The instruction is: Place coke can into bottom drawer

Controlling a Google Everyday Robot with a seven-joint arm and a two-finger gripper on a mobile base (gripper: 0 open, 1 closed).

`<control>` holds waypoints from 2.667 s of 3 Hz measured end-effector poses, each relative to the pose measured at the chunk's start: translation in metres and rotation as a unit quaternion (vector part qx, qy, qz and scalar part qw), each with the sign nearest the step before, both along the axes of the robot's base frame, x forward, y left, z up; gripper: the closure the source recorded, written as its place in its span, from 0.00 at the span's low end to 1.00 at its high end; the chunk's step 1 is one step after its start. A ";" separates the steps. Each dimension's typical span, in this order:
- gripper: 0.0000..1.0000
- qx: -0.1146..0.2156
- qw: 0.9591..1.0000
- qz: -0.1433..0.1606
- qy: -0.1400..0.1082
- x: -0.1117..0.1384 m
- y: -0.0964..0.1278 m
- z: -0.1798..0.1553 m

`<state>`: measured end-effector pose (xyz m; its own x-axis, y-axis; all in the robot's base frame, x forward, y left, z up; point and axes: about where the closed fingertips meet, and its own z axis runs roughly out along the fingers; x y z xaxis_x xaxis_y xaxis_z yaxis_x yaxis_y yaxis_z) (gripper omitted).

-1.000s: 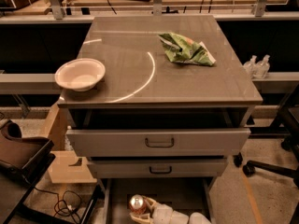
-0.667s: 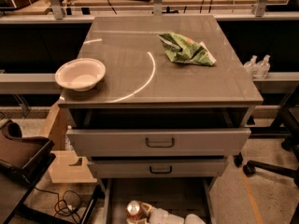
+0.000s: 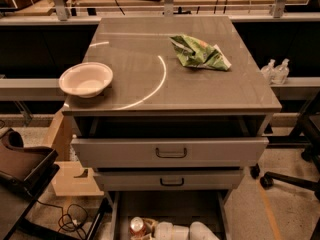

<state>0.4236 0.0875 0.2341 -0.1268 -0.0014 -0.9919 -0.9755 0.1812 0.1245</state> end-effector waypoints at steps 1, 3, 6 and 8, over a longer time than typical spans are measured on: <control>1.00 -0.006 1.000 0.027 0.007 0.010 0.005 -0.014; 1.00 -0.001 0.999 0.030 0.024 0.009 0.011 -0.039; 1.00 -0.025 0.999 -0.009 0.034 0.000 0.015 -0.078; 1.00 -0.049 0.998 -0.030 0.027 -0.001 0.018 -0.099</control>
Offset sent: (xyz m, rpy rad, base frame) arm 0.0164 0.0100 -0.0457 -0.0053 0.0566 0.0796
